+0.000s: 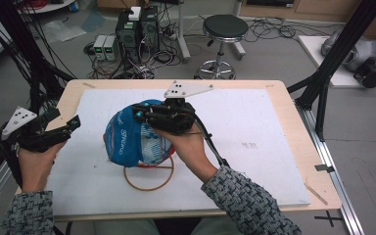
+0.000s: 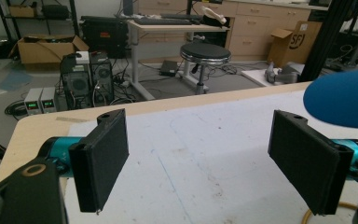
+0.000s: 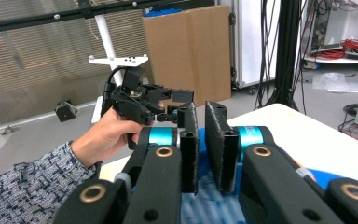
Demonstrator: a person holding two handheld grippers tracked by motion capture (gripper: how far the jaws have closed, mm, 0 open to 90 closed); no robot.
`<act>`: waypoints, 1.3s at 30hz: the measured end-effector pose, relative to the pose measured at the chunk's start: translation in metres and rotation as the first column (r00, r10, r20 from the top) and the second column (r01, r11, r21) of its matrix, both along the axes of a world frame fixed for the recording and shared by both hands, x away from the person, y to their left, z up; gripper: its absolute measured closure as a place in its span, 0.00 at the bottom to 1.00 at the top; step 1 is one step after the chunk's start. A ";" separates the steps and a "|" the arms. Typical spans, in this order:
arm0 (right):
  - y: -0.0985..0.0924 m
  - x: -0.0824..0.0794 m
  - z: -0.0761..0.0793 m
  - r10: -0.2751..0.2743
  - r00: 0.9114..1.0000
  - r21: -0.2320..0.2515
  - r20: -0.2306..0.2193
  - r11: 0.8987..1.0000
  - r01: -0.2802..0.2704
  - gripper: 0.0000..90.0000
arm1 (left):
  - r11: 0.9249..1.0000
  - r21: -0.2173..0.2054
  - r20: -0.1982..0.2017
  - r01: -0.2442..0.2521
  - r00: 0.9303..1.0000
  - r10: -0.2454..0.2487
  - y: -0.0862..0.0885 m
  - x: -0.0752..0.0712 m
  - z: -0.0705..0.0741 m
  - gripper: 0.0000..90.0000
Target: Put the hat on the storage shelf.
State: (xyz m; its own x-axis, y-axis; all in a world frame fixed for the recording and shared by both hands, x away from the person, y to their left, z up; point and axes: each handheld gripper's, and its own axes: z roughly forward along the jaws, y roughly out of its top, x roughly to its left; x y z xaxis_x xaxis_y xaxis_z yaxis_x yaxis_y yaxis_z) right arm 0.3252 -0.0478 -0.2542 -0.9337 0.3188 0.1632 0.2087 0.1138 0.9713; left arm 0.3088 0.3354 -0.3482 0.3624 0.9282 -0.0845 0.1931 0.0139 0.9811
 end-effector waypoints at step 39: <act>-0.066 0.006 0.014 -0.198 0.979 0.068 0.051 0.979 0.194 0.63 | 1.000 -0.006 0.002 -0.003 1.000 0.003 0.001 -0.001 0.000 0.23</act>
